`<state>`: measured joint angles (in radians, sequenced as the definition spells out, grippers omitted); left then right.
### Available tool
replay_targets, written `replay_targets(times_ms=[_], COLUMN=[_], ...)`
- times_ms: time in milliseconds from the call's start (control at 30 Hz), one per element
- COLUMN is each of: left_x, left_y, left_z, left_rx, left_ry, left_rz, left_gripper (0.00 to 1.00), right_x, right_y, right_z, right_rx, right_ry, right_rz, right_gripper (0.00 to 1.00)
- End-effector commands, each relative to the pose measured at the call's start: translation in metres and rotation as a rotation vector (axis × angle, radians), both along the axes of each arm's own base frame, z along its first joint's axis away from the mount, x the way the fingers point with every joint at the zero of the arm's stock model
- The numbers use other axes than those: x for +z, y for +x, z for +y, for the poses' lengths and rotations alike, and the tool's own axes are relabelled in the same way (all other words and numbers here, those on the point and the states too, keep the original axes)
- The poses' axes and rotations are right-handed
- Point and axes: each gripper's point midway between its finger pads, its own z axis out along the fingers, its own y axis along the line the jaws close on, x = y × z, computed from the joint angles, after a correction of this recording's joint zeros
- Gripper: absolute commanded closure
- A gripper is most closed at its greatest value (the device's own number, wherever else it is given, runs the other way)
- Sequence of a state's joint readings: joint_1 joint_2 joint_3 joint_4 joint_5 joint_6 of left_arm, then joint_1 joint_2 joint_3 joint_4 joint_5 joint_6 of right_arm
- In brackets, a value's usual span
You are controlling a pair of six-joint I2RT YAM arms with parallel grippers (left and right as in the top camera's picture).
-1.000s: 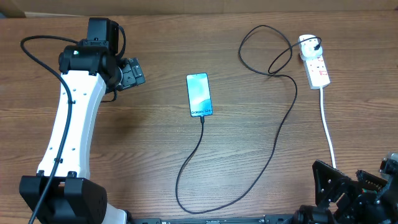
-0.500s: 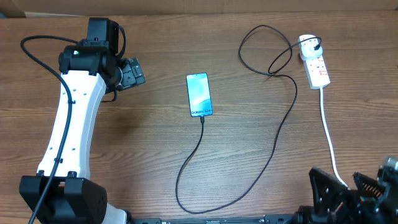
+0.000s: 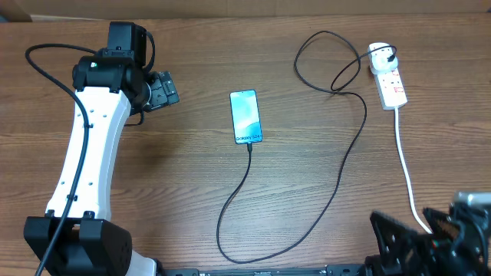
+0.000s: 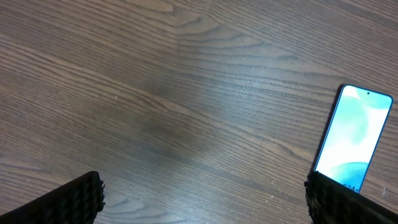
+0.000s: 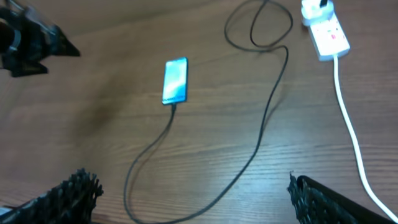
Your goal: Plug charger to phone and switch on socket
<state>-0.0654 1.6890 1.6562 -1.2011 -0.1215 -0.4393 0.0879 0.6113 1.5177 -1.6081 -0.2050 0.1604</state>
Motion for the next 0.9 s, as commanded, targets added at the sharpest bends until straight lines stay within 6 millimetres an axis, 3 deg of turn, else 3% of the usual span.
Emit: replay_targets(times_ms=[0, 200, 400, 600, 867], left_x=[-0.002, -0.002, -0.002, -0.002, -0.002], left_y=[0.001, 0.001, 0.001, 0.001, 0.001], left_z=[0.003, 0.003, 0.003, 0.003, 0.003], left_rx=[0.015, 0.015, 0.015, 0.015, 0.015], left_ry=[0.012, 0.012, 0.012, 0.012, 0.012], left_rz=[0.002, 0.002, 0.002, 0.002, 0.002], left_gripper=[0.00, 0.00, 0.01, 0.01, 0.00], right_x=[-0.014, -0.022, -0.044, -0.079, -0.085], right_y=[0.018, 0.054, 0.080, 0.089, 0.098], right_z=[-0.003, 0.001, 0.003, 0.005, -0.003], right_rx=[-0.014, -0.016, -0.017, -0.013, -0.057], right_ry=[-0.020, -0.004, 0.008, 0.011, -0.009], right_rz=[-0.040, -0.190, -0.300, -0.300, -0.335], right_gripper=[0.00, 0.00, 0.00, 0.00, 0.00])
